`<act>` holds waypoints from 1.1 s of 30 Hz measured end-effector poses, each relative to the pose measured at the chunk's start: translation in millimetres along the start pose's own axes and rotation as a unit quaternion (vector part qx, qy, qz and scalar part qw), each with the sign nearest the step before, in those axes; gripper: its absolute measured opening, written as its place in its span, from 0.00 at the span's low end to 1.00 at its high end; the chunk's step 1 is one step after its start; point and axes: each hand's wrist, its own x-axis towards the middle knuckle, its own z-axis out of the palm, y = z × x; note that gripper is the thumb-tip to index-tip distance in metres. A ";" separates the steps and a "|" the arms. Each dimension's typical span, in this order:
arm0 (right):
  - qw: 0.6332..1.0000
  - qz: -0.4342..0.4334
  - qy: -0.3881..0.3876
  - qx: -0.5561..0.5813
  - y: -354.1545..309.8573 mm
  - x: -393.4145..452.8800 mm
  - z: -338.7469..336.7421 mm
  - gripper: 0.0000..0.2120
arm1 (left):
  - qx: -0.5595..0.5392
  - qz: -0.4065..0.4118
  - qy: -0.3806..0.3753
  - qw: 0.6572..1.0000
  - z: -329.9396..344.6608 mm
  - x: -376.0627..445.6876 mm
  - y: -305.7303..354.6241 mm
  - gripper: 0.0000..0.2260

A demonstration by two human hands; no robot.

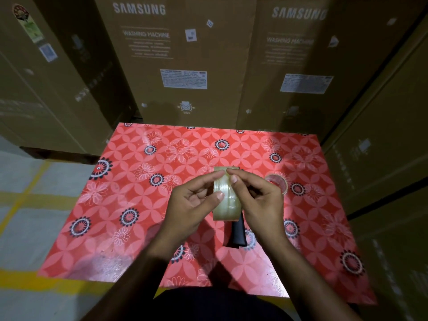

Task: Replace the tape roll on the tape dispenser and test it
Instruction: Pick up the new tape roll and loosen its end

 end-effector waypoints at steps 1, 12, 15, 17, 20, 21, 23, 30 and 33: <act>1.000 -0.001 -0.003 0.002 -0.6 -0.8 -0.8 0.08 | -0.005 -0.003 -0.008 1.000 -2.0 -1.0 -1.4 0.18; 1.000 -0.011 -0.017 -0.014 1.3 -2.7 -2.3 0.11 | 0.011 0.011 -0.020 1.000 0.7 -4.1 -3.5 0.20; 1.000 -0.006 -0.014 -0.006 0.2 -3.9 -0.7 0.10 | -0.019 0.015 -0.036 0.999 0.6 -6.2 -5.6 0.24; 1.000 -0.011 -0.026 -0.007 -0.5 -6.1 -2.1 0.10 | -0.027 0.028 -0.029 0.999 1.1 -5.0 -4.1 0.22; 0.998 -0.016 -0.053 -0.010 -1.7 -6.7 -5.2 0.12 | -0.033 0.039 -0.011 0.999 6.8 -4.3 -2.5 0.18; 0.998 -0.017 -0.066 -0.007 -2.5 -6.7 -6.5 0.13 | -0.030 0.041 -0.003 0.999 9.1 -4.2 -2.5 0.16; 0.995 -0.013 -0.100 0.005 -4.4 -7.9 -9.3 0.16 | -0.022 0.035 0.032 0.999 11.9 -1.9 -3.0 0.10; 0.996 -0.018 -0.086 -0.026 3.4 -12.9 -5.8 0.17 | -0.002 0.016 0.072 0.997 6.4 0.7 -7.2 0.07; 0.998 -0.010 -0.055 0.003 3.1 -7.7 -4.5 0.13 | -0.022 0.013 0.025 0.999 5.2 -6.0 -6.3 0.08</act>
